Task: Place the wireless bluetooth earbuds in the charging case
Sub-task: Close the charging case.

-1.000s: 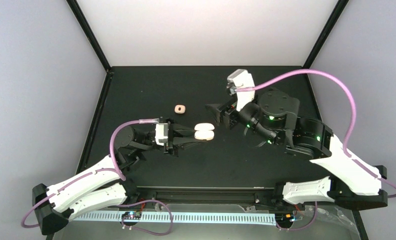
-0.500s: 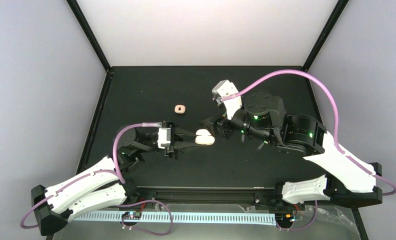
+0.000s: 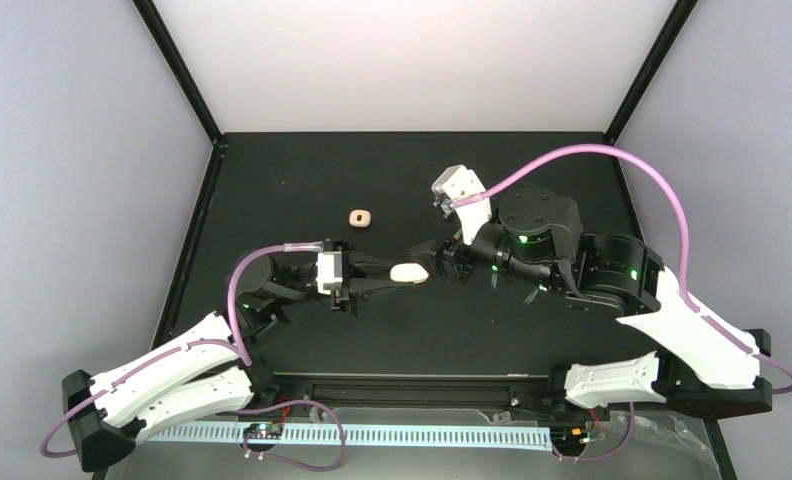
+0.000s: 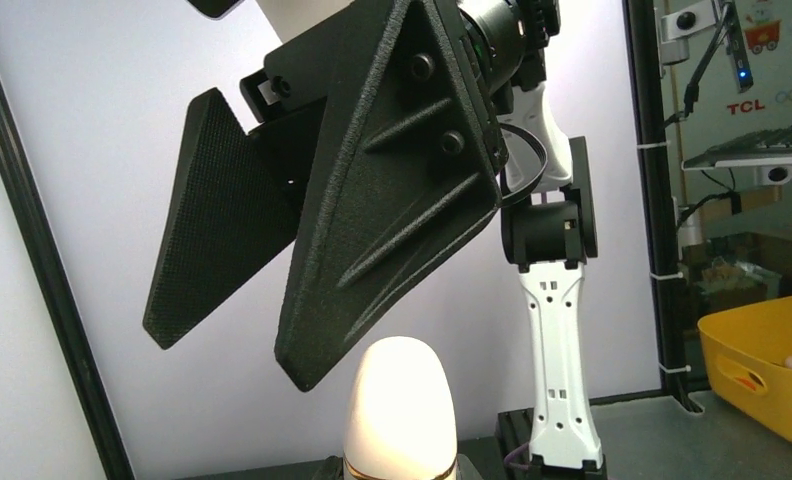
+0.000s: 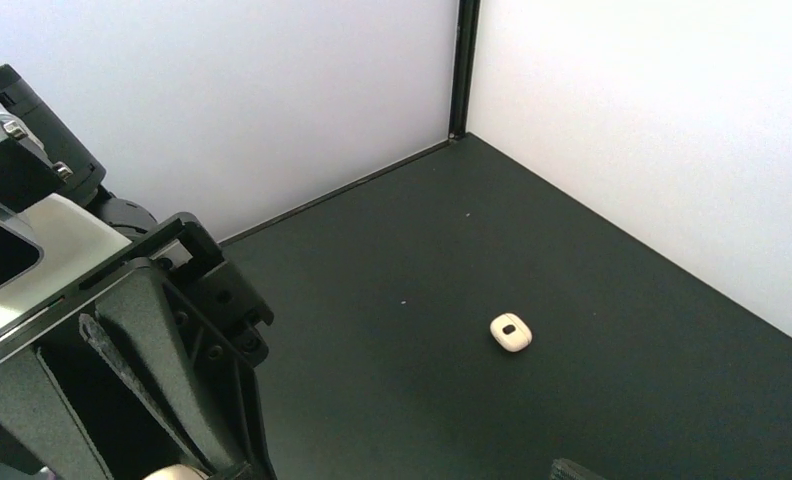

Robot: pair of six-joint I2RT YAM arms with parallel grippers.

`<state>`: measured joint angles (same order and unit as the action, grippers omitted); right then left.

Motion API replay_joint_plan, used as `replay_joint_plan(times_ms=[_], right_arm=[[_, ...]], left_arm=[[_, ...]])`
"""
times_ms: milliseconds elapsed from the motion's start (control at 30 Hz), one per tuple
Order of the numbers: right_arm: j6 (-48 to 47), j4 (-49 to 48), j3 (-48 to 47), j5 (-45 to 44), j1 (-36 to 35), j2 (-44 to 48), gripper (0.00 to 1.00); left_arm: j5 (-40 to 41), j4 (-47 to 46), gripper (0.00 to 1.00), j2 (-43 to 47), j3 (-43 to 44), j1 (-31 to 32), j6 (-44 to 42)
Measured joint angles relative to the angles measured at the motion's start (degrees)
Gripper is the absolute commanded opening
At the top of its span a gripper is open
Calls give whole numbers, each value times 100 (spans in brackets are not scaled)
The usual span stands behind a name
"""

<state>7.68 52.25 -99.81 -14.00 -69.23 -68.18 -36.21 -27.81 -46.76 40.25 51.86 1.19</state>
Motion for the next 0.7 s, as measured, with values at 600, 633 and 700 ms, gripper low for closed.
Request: replay_joint_plan(times_ms=[600,633,700], right_arm=[[293,-1040,1956,-2111,0,1547,77],[339,-1051,2085,-2170,0,1604,77],[450,-1047,2302,-2216,0,1679,77]], left_arm=[[1648,1593,2,-2446,1003,-348,1510],[1672,1812,2,-2798,1211,-402,1657],[1670,2221,2,-3416,1598,-518,1943]])
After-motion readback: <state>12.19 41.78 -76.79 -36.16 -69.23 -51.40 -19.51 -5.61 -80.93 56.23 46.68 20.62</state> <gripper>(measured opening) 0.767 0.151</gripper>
